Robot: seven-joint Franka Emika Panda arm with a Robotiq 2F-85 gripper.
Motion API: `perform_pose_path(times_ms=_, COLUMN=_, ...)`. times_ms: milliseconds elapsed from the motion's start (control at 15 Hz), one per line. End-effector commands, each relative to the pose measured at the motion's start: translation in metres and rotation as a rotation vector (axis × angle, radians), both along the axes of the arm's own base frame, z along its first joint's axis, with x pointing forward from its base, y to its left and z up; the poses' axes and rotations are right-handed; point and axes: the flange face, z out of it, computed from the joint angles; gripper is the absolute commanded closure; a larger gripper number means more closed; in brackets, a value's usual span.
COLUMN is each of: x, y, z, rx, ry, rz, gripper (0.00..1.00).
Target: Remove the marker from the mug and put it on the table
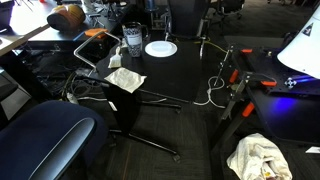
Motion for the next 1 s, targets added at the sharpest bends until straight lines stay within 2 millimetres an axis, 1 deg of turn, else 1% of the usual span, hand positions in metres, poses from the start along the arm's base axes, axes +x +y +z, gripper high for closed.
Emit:
perform_pose_path(times_ms=0, x=0.016, y=-0.011, z=-0.007, rx=-0.006, ry=-0.010, rz=0.049, gripper=0.00)
perform_pose_path(times_ms=267, x=0.028, y=-0.018, z=-0.019, rx=-0.008, ry=-0.007, rz=0.075, gripper=0.00)
perform_pose_path(times_ms=800, x=0.052, y=-0.022, z=-0.042, rx=-0.014, ry=0.006, rz=0.082, gripper=0.00)
perform_pose_path(times_ms=867, x=0.054, y=-0.023, z=-0.044, rx=-0.013, ry=0.007, rz=0.081, gripper=0.05)
perform_pose_path(times_ms=933, x=0.056, y=-0.025, z=-0.047, rx=-0.014, ry=0.008, rz=0.077, gripper=0.17)
